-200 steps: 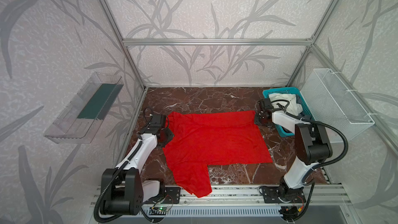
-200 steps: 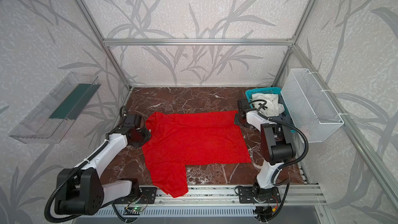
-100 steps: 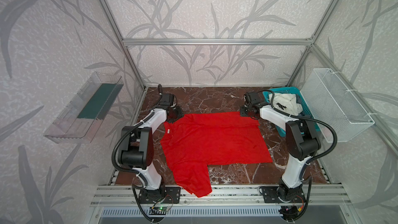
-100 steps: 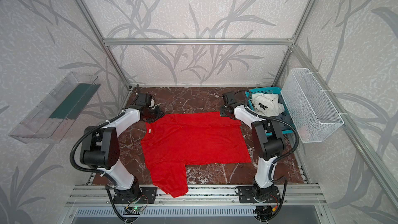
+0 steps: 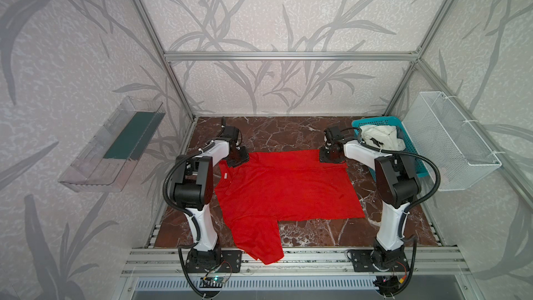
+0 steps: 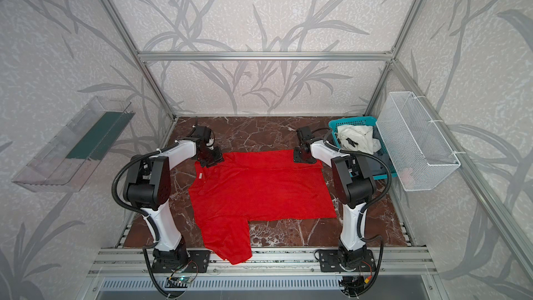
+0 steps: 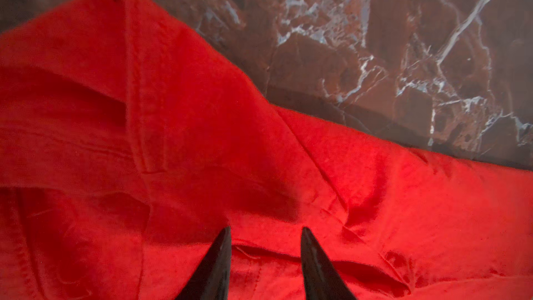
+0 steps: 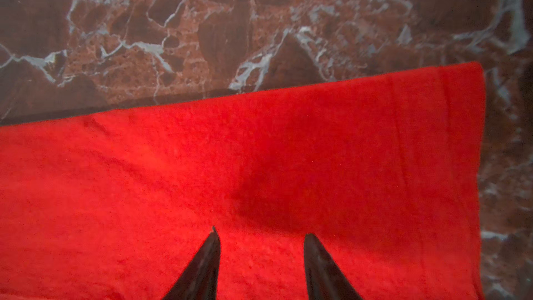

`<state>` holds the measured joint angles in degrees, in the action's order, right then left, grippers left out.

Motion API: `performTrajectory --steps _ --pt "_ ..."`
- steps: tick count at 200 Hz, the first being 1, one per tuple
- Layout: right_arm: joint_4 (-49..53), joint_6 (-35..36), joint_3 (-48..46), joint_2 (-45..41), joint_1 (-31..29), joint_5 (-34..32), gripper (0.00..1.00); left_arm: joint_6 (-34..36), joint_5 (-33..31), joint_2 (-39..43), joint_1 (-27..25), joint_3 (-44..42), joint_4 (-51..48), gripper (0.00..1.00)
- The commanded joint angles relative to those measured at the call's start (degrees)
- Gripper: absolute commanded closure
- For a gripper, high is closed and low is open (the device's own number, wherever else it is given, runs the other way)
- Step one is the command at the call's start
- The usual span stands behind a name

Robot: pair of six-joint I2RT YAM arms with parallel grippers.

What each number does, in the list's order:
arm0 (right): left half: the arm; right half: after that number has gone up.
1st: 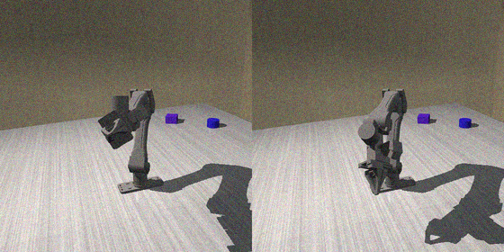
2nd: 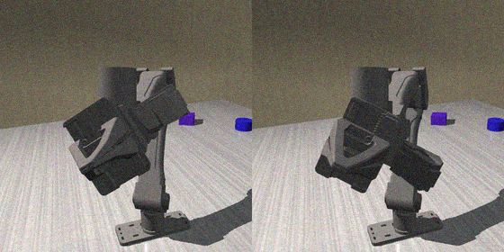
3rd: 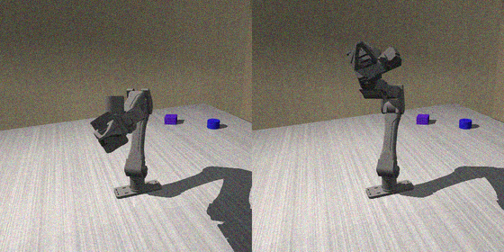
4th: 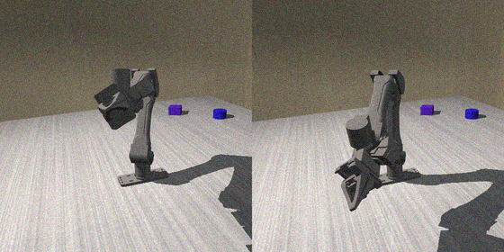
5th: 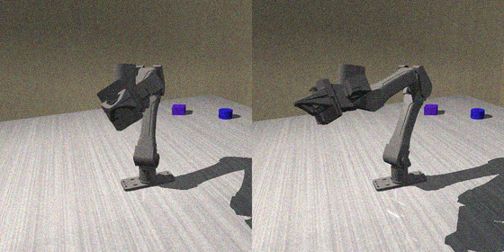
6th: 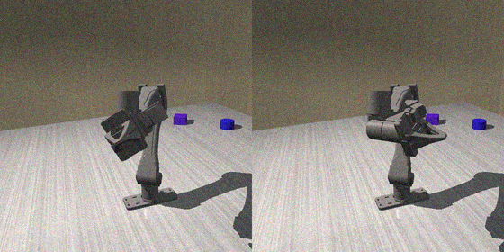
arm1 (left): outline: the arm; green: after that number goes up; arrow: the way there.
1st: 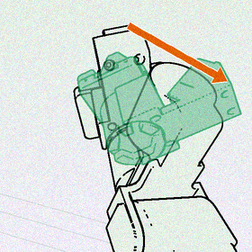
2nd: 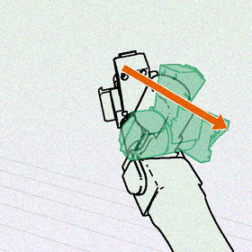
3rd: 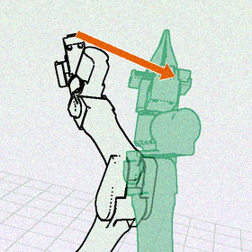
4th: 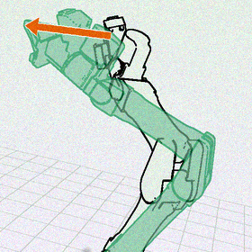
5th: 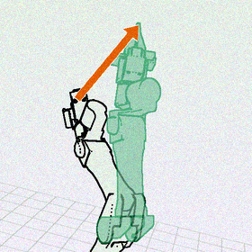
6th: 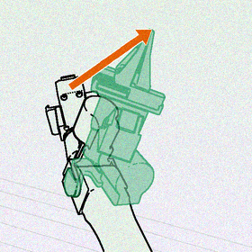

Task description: Fold and stack the t-shirts

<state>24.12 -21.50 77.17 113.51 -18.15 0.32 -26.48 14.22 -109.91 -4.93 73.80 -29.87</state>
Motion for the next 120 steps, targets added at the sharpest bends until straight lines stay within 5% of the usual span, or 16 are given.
performTrajectory --steps 1,71,101,120 --pt "1.6 -0.6 -0.5 0.9 0.1 0.7 0.51 1.7 -1.4 -0.4 -0.7 1.0 -4.2 0.59" --pt "2.0 0.1 -0.4 2.2 0.2 1.8 0.51 3.7 5.5 2.2 -2.6 -2.9 -7.7 0.62" --pt "1.6 0.1 -0.6 2.5 0.3 1.9 0.51 6.1 7.0 2.5 -4.1 -3.0 -12.3 0.92" --pt "1.3 0.0 -1.0 2.3 0.5 2.0 0.51 6.7 5.0 4.3 -5.0 -3.6 -14.3 0.97"
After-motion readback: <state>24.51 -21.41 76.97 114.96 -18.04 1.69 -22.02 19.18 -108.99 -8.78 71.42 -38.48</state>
